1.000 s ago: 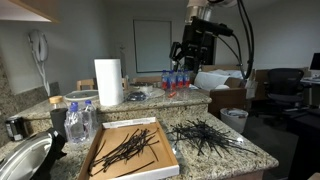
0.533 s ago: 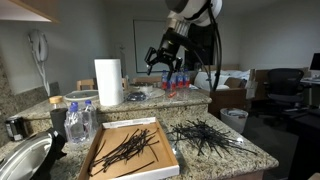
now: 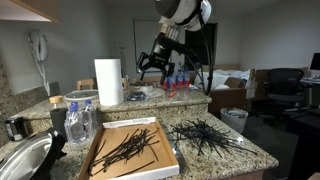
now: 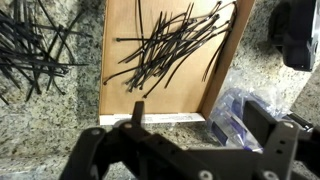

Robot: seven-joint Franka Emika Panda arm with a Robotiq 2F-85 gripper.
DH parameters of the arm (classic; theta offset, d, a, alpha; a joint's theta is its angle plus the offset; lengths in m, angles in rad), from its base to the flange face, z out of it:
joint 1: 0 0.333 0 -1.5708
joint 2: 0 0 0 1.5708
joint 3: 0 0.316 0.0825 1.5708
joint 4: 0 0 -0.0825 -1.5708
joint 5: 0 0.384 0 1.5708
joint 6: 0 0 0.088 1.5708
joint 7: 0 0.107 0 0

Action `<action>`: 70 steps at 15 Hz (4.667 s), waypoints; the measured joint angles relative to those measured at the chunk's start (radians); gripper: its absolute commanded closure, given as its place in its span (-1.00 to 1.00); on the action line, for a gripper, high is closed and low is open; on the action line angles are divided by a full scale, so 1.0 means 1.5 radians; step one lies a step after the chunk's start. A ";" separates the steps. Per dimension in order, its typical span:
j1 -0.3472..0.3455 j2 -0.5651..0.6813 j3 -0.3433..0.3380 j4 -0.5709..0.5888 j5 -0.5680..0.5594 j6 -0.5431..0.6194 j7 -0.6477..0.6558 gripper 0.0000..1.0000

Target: Pick up some of the black cables from the box and put them on the counter

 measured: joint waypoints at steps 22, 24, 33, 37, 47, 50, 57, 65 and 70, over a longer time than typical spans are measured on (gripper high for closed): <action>0.031 0.369 0.017 0.153 0.019 0.030 0.162 -1.00; 0.031 0.399 0.021 0.170 0.030 0.028 0.156 -1.00; 0.033 0.413 0.019 0.178 0.031 0.027 0.156 -1.00; 0.033 0.445 0.019 0.191 0.034 0.027 0.156 -1.00; 0.043 0.550 0.004 0.286 0.035 0.015 0.207 -1.00; 0.044 0.563 0.004 0.313 0.042 -0.053 0.221 -0.63; 0.038 0.617 -0.009 0.385 0.079 -0.168 0.236 0.22; 0.029 0.657 -0.021 0.449 0.083 -0.215 0.239 1.00; 0.029 0.675 -0.022 0.478 0.090 -0.235 0.239 0.95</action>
